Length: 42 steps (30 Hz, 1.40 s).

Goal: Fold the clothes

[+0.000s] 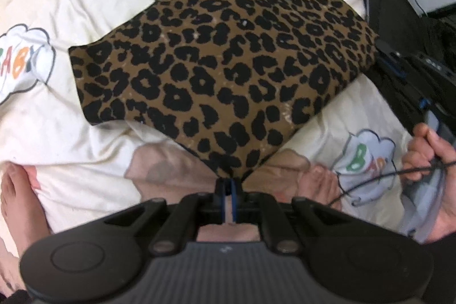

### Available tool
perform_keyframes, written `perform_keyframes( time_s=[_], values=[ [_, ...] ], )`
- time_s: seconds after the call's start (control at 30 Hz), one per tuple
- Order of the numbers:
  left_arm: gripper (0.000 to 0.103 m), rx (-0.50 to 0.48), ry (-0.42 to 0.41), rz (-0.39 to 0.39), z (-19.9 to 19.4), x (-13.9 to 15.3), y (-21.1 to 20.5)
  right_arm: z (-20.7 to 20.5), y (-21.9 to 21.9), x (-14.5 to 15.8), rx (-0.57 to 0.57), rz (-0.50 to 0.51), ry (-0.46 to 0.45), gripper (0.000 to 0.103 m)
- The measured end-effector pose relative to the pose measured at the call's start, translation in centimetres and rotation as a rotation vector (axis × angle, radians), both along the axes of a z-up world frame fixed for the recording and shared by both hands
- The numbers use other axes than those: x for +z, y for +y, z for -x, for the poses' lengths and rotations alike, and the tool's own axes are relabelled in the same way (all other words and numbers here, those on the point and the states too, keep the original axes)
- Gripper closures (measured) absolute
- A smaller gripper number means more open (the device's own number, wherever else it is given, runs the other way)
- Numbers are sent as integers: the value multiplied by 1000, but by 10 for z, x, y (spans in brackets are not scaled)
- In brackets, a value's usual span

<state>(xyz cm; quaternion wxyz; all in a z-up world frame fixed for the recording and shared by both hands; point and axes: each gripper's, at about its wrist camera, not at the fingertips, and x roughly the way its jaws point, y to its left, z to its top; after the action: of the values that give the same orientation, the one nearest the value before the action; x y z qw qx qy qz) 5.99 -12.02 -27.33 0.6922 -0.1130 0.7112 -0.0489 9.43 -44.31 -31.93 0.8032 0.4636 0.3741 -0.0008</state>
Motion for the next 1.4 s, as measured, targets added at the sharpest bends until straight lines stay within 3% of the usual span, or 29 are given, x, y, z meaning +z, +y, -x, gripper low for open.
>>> perform_keyframes(
  time_s=[0.2, 0.3, 0.4, 0.63, 0.93, 1.4],
  values=[
    [97, -169, 13, 3, 5, 22, -10, 15, -6, -9, -43, -48, 35, 91],
    [86, -210, -32, -6, -5, 33, -5, 20, -3, -10, -28, -79, 31, 80],
    [75, -189, -104, -3, -23, 40, 0, 24, 3, -11, -3, -106, 24, 77],
    [66, -177, -192, -35, -53, 41, 6, 31, 13, -27, 2, -160, 60, 77],
    [65, -203, -225, -20, -74, 25, 3, 36, 16, -49, -24, -302, 37, 77],
    [62, -238, -334, -36, -119, 7, -3, 30, 27, -63, 6, -301, 91, 65]
  ],
)
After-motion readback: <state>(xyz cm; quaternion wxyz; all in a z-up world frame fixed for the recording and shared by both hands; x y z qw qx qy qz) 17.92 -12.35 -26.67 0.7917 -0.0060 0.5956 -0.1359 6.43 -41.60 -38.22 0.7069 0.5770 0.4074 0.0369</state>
